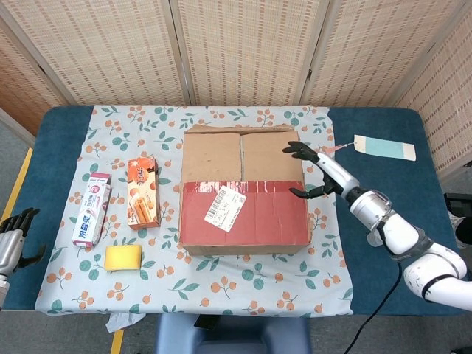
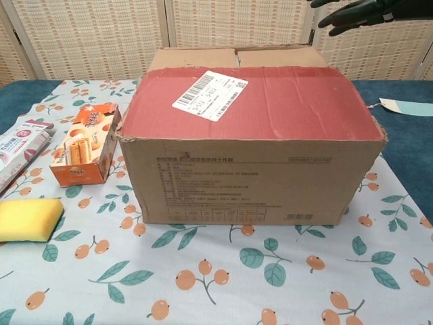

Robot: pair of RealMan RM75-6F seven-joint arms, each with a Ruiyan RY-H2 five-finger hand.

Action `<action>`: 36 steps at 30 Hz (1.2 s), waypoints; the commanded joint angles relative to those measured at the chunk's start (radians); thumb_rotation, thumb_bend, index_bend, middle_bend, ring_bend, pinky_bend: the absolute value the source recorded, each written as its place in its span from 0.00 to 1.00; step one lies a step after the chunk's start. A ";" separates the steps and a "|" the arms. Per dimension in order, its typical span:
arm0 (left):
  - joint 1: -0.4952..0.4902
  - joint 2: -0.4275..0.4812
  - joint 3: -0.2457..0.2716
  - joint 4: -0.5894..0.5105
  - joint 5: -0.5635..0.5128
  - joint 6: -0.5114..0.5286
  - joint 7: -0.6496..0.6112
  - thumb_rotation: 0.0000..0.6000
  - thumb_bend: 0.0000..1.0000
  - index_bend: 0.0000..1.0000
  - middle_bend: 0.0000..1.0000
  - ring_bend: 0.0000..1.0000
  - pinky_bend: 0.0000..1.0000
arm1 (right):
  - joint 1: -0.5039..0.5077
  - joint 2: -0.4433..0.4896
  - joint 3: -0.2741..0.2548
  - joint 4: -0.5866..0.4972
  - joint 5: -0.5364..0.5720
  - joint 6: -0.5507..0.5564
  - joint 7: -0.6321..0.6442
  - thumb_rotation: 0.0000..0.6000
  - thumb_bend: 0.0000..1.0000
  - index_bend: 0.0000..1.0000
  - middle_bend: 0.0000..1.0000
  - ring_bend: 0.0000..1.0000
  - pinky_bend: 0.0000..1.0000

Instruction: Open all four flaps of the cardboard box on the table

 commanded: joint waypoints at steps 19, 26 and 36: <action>-0.001 -0.007 0.001 0.026 0.023 -0.002 -0.041 1.00 0.49 0.00 0.07 0.09 0.04 | 0.192 -0.052 -0.308 0.267 -0.333 0.178 0.683 1.00 0.35 0.20 0.11 0.27 0.20; -0.001 -0.007 0.002 0.025 0.026 -0.002 -0.041 1.00 0.49 0.00 0.06 0.09 0.04 | 0.234 -0.070 -0.380 0.311 -0.334 0.223 0.750 1.00 0.35 0.20 0.11 0.23 0.26; 0.000 0.000 0.004 0.017 0.030 0.000 -0.042 1.00 0.49 0.00 0.06 0.09 0.03 | 0.278 -0.083 -0.465 0.330 -0.335 0.259 0.793 1.00 0.35 0.20 0.09 0.21 0.24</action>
